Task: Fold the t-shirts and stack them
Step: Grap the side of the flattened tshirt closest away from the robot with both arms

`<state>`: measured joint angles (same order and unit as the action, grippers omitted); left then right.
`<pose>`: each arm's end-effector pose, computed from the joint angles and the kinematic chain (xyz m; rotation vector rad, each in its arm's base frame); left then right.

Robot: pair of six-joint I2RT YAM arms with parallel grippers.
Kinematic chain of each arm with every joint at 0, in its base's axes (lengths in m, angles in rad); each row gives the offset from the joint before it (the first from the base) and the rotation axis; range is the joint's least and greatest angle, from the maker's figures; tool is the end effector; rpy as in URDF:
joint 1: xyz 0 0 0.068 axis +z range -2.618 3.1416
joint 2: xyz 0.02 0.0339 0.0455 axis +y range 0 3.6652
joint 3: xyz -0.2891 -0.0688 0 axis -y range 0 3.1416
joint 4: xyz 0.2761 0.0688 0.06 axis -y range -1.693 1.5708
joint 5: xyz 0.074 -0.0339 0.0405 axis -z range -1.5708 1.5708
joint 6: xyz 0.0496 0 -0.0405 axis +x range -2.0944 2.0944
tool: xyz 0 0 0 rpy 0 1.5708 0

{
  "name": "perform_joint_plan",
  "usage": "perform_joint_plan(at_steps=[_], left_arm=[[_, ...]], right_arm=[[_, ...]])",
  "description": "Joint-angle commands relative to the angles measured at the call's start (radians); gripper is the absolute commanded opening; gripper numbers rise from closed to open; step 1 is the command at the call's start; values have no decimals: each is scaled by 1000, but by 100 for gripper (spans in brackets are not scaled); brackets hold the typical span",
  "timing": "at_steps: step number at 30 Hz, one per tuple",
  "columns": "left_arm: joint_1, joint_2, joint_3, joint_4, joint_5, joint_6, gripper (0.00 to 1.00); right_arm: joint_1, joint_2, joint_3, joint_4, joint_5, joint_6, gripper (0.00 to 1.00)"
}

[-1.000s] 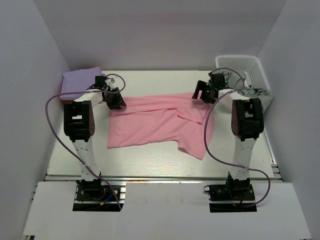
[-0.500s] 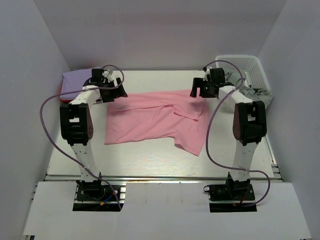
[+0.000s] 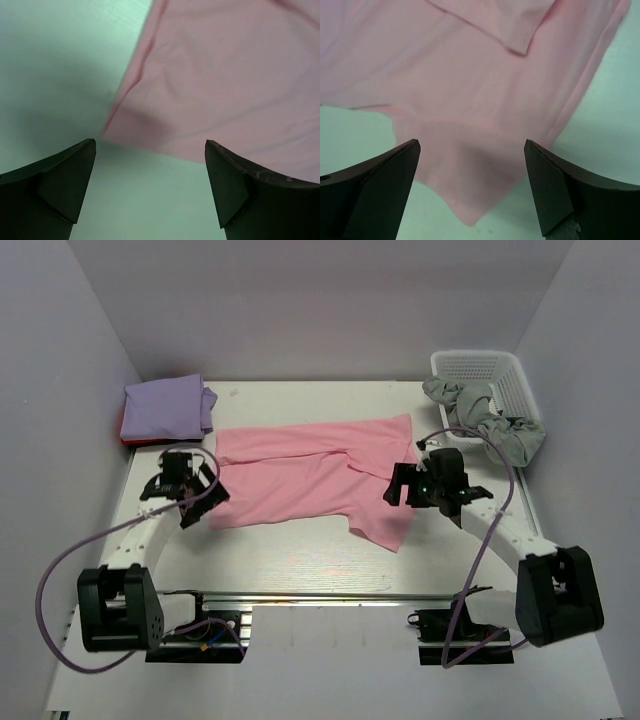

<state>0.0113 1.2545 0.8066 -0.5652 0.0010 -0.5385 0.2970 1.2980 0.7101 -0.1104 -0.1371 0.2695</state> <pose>0.2703 0.0030 0.2179 -0.7045 2.4992 -0.1950 0.2844 0.0941 0.2095 -0.1053 2.2997 0.4515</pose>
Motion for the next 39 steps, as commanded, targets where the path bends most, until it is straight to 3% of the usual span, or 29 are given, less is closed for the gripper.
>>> perform_joint_plan(at_steps=[1, 4, 7, 8, 10, 11, 16, 21, 30, 33, 36, 37, 39], left_arm=[[15, -133, -125, -22, -96, -136, 100], [24, -148, -179, -19, -124, -155, 100], [24, -138, -213, -19, -134, -155, 92], [35, -127, -234, -10, -119, -155, 84], [44, -118, -254, 17, -110, -155, 77], [44, -106, -264, 31, -110, -166, 67], [62, -46, -264, 106, -99, -166, 58], [62, 12, -264, 157, -67, -146, 52], [62, -23, -299, 218, -30, -123, 52], [62, -12, -310, 260, -19, -113, 42], [62, 31, -310, 272, -9, -104, 19], [62, 43, -301, 272, -9, -104, 2], [62, 65, -291, 283, 1, -92, 0]], right_arm=[[5, -115, -49, 15, -45, 62, 90], [5, -152, -89, -20, -105, 65, 90], [5, -154, -106, -66, -111, 59, 90], [5, -152, -107, -77, -113, 56, 90], [5, -149, -110, -109, -113, 51, 90], [5, -151, -116, -115, -114, 50, 90], [5, -158, -156, -130, -136, 54, 90], [8, -174, -181, -152, -147, 66, 90], [21, -160, -185, -207, -136, 59, 90], [28, -148, -189, -207, -144, 63, 90], [47, -123, -196, -189, -162, 57, 90], [57, -115, -199, -195, -168, 82, 90], [80, -98, -211, -193, -174, 96, 90]])
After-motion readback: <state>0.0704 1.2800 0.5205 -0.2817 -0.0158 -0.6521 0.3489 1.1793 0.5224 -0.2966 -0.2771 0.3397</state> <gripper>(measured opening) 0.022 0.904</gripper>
